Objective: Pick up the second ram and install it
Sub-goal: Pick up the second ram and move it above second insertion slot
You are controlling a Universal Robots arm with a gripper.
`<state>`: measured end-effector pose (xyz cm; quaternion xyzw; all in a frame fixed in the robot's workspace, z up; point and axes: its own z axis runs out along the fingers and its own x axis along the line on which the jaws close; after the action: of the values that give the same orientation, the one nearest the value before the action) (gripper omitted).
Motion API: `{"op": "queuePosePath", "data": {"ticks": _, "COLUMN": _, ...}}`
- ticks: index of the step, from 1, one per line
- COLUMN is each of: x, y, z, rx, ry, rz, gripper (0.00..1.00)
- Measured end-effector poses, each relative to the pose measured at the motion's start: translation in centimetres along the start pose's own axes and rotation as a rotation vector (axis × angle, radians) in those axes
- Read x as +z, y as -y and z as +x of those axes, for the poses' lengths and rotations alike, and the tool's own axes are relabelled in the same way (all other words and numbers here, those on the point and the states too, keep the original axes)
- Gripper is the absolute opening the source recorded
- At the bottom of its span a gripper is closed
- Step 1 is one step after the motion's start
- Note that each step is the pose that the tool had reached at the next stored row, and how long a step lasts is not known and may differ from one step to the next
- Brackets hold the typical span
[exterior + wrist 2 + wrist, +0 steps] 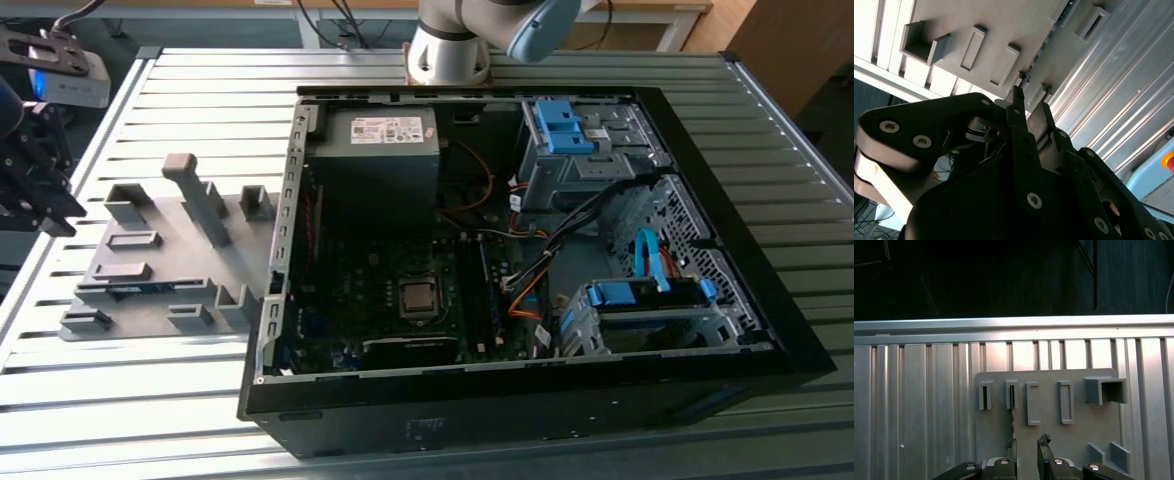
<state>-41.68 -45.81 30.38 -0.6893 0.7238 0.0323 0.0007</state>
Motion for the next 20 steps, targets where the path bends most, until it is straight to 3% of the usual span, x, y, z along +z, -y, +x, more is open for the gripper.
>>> {"op": "queuePosePath", "data": {"ticks": 20, "x": 0.46, "y": 0.02, "z": 0.03, "rx": 0.0, "ry": 0.0, "rz": 0.0001, "gripper": 0.3}}
